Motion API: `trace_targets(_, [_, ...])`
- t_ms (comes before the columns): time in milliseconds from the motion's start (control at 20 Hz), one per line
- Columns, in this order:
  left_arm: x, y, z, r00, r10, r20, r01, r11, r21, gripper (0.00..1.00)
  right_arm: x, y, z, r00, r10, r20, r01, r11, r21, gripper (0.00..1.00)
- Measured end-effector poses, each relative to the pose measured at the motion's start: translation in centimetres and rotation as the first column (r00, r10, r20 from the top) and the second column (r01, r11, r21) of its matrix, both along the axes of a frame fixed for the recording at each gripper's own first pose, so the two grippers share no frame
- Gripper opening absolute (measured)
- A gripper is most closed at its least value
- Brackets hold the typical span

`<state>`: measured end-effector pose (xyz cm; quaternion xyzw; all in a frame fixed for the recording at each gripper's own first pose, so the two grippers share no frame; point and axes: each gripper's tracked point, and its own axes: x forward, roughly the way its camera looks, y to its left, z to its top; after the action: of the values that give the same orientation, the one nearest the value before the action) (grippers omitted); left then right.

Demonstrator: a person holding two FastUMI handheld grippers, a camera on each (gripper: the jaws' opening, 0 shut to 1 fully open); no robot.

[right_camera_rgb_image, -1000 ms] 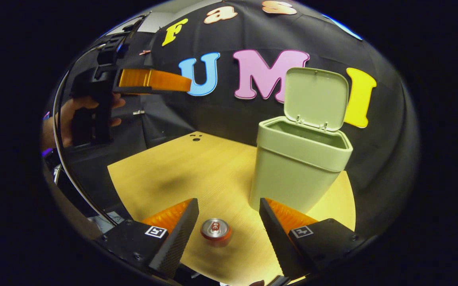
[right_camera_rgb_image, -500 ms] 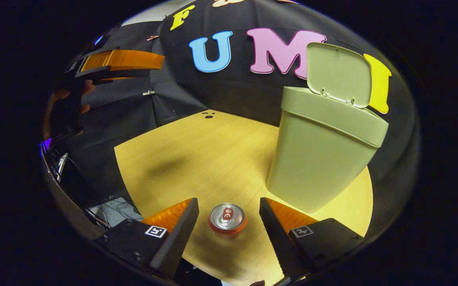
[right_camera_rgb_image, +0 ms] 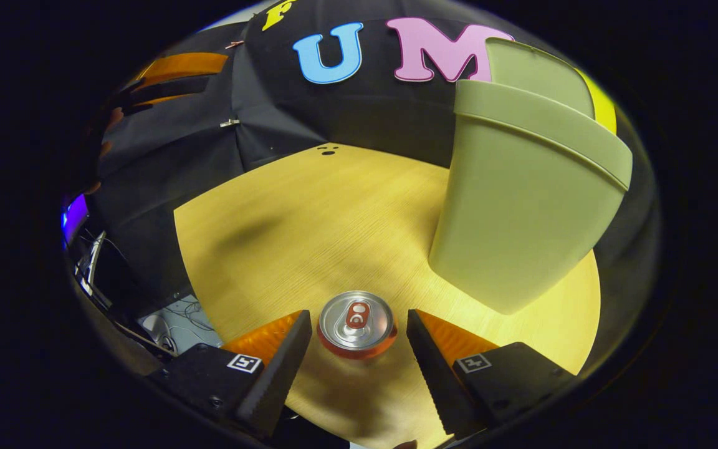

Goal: Press the lid of the desktop garbage bin to open it, pick up the crumpled paper on the desktop and throw it into the bin, then pick up the pop can on the desktop and drop it into the bin, and finally close the garbage bin lid.

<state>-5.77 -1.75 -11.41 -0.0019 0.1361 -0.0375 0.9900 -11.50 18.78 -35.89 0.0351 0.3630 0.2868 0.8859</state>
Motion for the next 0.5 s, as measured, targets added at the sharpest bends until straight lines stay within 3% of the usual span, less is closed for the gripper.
trace_targets(300, [0.1, 0.0, -0.4, 1.0, -0.002, -0.012, 0.002, 1.0, -0.009, 0.99, -0.3, 1.2, -1.5, 0.999, 0.032, -0.024, -0.033, 0.999, -0.01, 0.96])
trace_targets(400, [0.1, 0.0, -0.4, 1.0, -0.004, -0.012, 0.004, 1.0, -0.006, 0.99, -0.1, 0.8, -1.8, 0.999, 0.025, -0.019, -0.026, 0.999, -0.026, 0.86])
trace_targets(500, [0.2, 0.0, -0.4, 1.0, -0.006, -0.011, 0.006, 1.0, -0.006, 0.99, -0.1, 0.5, -1.5, 1.0, 0.014, -0.014, -0.015, 0.999, -0.037, 0.84])
